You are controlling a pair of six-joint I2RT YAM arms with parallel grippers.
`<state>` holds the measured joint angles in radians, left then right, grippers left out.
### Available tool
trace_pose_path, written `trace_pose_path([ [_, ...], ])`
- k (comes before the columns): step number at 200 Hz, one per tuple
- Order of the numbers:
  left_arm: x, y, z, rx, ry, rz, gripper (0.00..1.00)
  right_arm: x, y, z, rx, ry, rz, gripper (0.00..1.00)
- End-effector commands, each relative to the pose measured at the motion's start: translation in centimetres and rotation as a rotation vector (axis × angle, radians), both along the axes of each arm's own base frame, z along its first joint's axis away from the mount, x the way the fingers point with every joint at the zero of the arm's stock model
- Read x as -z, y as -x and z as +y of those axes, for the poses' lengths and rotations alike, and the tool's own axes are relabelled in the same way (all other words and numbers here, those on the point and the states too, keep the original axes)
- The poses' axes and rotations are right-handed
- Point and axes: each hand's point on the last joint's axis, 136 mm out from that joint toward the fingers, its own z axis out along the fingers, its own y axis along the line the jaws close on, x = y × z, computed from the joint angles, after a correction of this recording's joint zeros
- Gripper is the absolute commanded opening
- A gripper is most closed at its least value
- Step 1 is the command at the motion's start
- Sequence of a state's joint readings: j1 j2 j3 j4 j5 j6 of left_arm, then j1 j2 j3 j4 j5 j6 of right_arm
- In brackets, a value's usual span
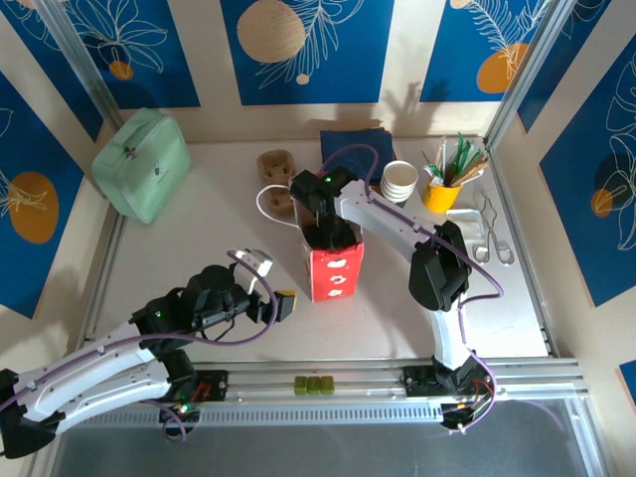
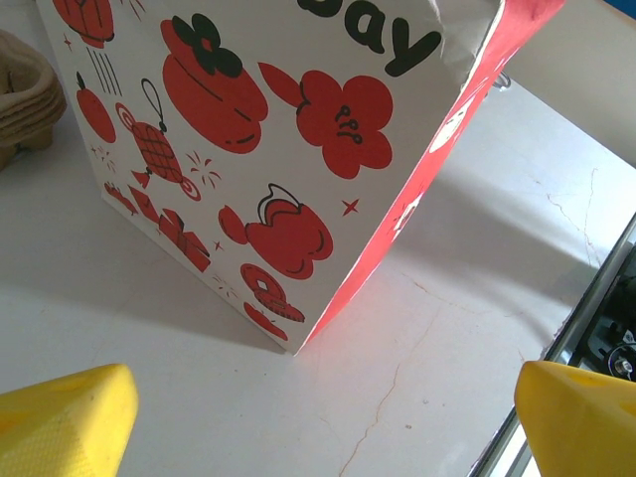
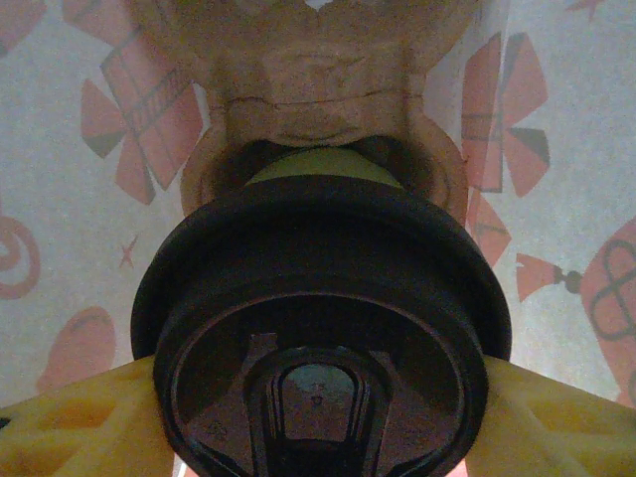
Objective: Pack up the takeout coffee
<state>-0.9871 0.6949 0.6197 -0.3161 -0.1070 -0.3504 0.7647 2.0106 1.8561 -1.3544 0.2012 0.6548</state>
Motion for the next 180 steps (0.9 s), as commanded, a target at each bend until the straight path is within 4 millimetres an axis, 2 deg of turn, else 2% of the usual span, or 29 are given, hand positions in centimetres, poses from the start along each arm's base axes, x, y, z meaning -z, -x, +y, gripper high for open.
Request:
trace_pose_path([
  [1,-0.6,0.0,0.1,-0.007,0.014,-0.01,0.97,2.6,1.0,0.0,-0.004,0.038,0.082,0.65],
  [69,-0.8,0.0,0.2,-0.012,0.014,-0.013,0.97,0.5,0.5,0.0,-0.012,0.008,0.045,0.66],
  [180,-0.8,0.1,0.8,-0.027,0.004,-0.013,0.96,-2.2,0.1,-0.5,-0.048,-0.009,-0.021,0.92],
])
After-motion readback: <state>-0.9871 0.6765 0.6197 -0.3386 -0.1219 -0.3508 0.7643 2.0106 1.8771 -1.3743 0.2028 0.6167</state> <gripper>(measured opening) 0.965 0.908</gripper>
